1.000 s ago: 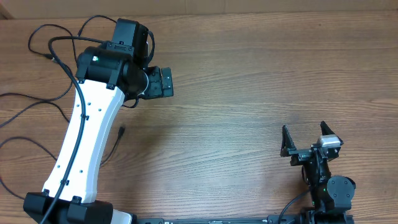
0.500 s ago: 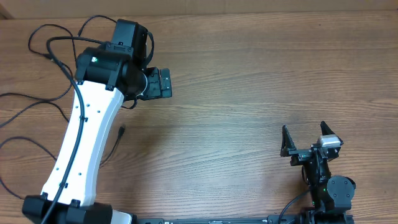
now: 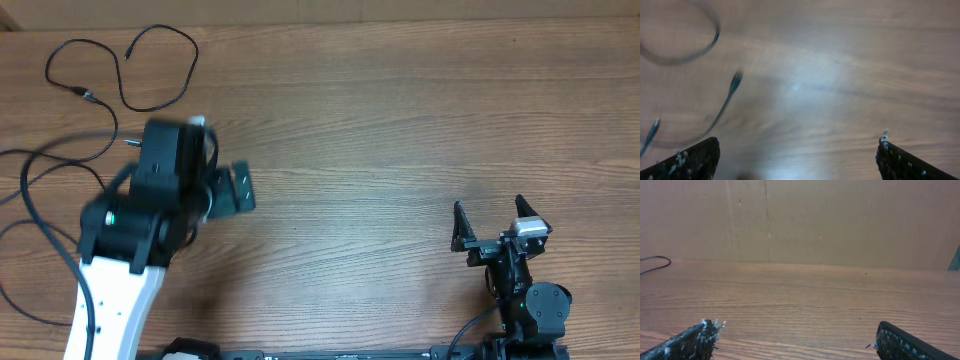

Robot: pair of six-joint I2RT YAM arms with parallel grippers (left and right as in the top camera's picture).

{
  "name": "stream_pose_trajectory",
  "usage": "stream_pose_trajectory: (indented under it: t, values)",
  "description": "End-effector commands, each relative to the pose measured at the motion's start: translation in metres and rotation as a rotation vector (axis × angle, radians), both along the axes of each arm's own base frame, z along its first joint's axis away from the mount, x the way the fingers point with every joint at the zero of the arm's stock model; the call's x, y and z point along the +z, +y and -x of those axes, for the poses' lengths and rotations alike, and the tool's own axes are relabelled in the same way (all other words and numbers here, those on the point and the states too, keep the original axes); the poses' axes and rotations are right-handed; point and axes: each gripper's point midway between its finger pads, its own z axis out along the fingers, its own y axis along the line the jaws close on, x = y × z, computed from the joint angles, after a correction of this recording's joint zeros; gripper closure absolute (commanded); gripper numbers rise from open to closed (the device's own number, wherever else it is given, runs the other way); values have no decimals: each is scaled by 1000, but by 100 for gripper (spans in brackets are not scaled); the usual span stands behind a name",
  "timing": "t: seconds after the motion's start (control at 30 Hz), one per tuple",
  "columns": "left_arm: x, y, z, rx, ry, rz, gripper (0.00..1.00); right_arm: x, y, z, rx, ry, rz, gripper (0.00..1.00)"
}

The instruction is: Untangle cables

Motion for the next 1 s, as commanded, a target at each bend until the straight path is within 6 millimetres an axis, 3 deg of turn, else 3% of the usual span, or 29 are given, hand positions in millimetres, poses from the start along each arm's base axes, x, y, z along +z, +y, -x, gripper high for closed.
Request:
stream_pose_trajectory:
  t: [0.0,0.4,0.67,0.83,0.97]
  values:
    - [-15,14,22,49,-3,-7,0,-1,-3,0,-13,-6,4,0]
    - [-41,45,73,173,-95,9,1,-1,-3,0,-13,-7,4,0]
    - [-39,46,80,165,-327,49,1,-1,-3,0,-14,-7,4,0]
    - [-64,46,87,153,-326,37,1,-1,-3,0,-14,-6,4,0]
    - [-76,39,75,114,-344,60,0,-1,-3,0,-13,-7,4,0]
